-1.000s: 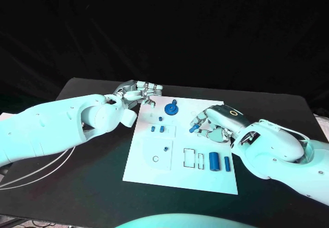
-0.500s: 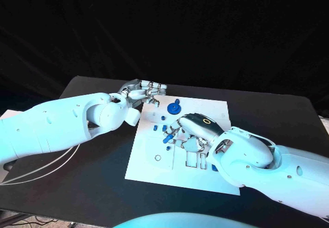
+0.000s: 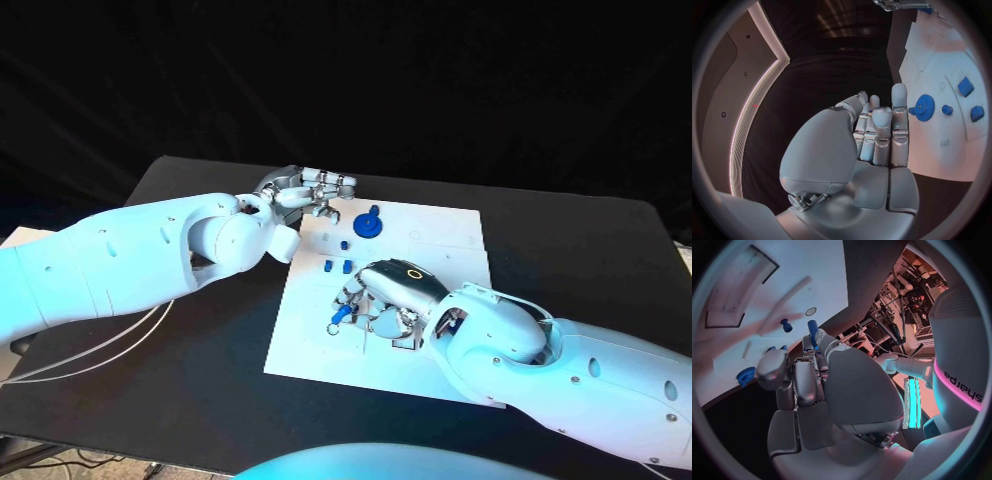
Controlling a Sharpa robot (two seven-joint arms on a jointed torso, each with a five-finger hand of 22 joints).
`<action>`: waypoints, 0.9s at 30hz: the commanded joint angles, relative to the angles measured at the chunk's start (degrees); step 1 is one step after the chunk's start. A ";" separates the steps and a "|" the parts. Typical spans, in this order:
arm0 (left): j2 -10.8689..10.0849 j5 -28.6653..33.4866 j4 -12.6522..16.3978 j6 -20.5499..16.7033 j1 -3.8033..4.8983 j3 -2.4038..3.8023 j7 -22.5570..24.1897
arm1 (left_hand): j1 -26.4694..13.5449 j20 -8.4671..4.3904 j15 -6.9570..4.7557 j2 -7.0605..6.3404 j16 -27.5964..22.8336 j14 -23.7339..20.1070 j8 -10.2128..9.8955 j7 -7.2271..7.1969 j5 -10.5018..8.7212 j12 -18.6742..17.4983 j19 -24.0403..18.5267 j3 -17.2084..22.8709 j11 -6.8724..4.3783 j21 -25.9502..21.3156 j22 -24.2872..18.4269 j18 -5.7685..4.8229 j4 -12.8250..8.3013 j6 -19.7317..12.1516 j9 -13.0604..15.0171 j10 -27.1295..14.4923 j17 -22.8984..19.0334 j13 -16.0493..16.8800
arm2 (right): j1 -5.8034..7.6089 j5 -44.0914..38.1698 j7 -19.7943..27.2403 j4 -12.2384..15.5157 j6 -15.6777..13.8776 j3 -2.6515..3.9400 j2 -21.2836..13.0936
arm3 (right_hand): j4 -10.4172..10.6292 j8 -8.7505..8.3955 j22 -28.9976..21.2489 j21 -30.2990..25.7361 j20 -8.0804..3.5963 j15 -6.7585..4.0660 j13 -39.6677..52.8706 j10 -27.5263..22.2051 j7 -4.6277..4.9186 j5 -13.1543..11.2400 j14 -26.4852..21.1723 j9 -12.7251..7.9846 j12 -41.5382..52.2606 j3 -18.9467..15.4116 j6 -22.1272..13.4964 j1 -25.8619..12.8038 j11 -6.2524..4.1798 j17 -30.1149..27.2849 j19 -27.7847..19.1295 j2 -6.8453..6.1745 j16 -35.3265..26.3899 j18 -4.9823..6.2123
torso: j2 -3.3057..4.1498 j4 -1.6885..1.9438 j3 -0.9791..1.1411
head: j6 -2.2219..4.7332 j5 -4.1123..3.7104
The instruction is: Assemble the parts on the task board
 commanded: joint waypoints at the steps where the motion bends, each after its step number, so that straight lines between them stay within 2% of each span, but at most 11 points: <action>1: 0.18 0.34 0.02 1.13 -0.02 0.04 0.32 | -0.46 0.24 0.00 0.09 -0.29 -0.46 0.36 0.00 0.16 0.22 0.00 -0.26 0.01 -0.25 -0.07 1.09 -0.10 -0.42 -0.06 -0.36 -0.02 0.06 | -0.35 -1.91 0.98 -0.37 2.00 -0.05 0.70 | 0.04 0.37 0.05 0.35 -0.21 -0.46 0.04 2.64 0.17 0.16 2.24 0.03 -0.20 0.41 0.16 0.01 -2.24 -0.06 0.24 0.56 0.00 -1.09 | -0.05 0.05 0.00 | -0.15 0.00; 17: 0.26 0.35 0.03 1.17 -0.04 0.04 0.31 | -0.46 0.24 0.00 0.09 -0.29 -0.46 0.36 0.00 0.16 0.22 0.00 -0.26 0.01 -0.25 -0.07 1.09 -0.10 -0.42 -0.06 -0.36 -0.02 0.06 | -1.16 -4.53 -1.16 -1.95 4.05 -0.23 2.14 | -0.11 0.38 0.05 0.36 -0.20 -0.45 0.04 2.67 0.17 0.17 2.22 0.05 -0.26 0.57 0.16 -0.01 -2.25 -0.11 0.21 0.58 -0.02 -1.09 | -0.04 0.00 0.01 | -0.52 0.09; 27: 0.11 0.35 0.03 1.14 -0.04 0.04 0.30 | -0.46 0.24 0.00 0.09 -0.29 -0.46 0.36 0.00 0.16 0.22 0.00 -0.26 0.01 -0.25 -0.07 1.09 -0.10 -0.42 -0.06 -0.36 -0.02 0.06 | -1.36 -6.92 -3.22 -1.80 3.09 -0.24 1.81 | -0.18 0.40 0.20 0.45 -0.19 -0.44 0.05 2.70 0.17 0.17 2.23 0.06 -0.28 0.63 0.18 -0.02 -2.25 -0.06 0.25 0.58 0.03 -1.12 | -0.03 0.00 0.01 | -0.61 0.09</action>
